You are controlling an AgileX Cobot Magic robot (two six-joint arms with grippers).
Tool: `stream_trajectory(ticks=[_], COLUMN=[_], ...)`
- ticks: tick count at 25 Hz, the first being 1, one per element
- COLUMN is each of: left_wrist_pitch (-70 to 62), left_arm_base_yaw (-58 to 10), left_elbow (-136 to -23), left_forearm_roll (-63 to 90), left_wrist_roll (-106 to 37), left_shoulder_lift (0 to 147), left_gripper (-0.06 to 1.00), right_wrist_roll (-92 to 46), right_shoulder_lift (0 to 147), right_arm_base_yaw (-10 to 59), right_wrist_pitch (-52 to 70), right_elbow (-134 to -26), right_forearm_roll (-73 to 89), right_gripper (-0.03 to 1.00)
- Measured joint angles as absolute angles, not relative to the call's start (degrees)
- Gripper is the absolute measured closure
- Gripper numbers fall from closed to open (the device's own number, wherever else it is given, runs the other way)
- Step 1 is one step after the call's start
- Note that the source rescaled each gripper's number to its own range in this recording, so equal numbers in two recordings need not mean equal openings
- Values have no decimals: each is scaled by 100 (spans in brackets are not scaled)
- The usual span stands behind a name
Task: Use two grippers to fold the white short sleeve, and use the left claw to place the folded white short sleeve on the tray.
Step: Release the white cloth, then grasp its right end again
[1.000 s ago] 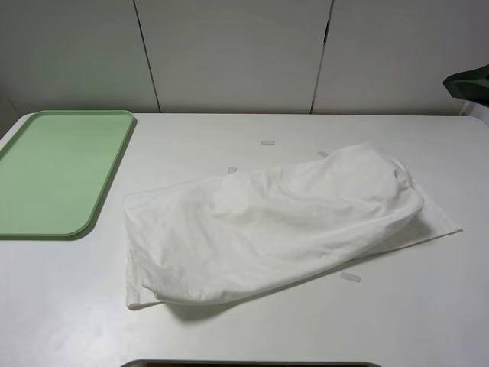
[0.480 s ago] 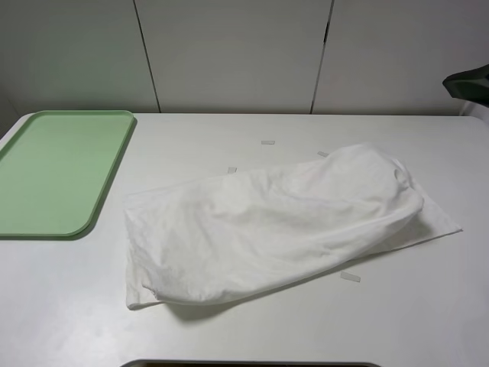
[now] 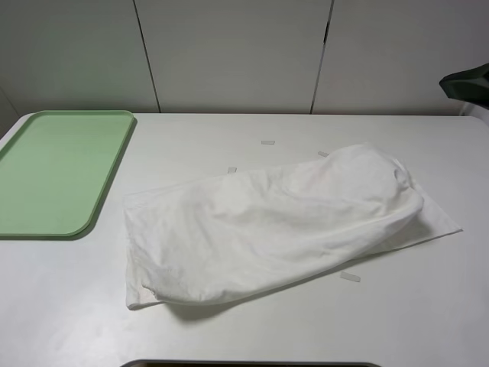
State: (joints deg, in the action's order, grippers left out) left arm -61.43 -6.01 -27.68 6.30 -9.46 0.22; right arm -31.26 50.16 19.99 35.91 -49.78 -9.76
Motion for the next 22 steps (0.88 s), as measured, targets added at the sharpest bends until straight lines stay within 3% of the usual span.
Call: stream_trajectory(ticks=[8,16,22], left_wrist_pitch=[-6143,-6143,-6143], left_arm_base_yaw=[-105,-68,-68], left_elbow=[-2768,-2768,-2768], left_forearm_roll=[630,630,630], left_wrist_roll=[-946,-946,-946], left_shoulder_lift=[22,22,22], left_gripper=[-6,-6,-6], right_wrist_roll=[-3122,-3102,-2520], right_shoulder_lift=[5016,5016,5016], right_arm_base_yaw=[1999,1999,1999], right_wrist_pitch=[3591,3601,4253], right_elbow=[-4978,-4978,-4978], right_forearm_roll=[-483,1054,1767], right_gripper=[-3,-3,-3])
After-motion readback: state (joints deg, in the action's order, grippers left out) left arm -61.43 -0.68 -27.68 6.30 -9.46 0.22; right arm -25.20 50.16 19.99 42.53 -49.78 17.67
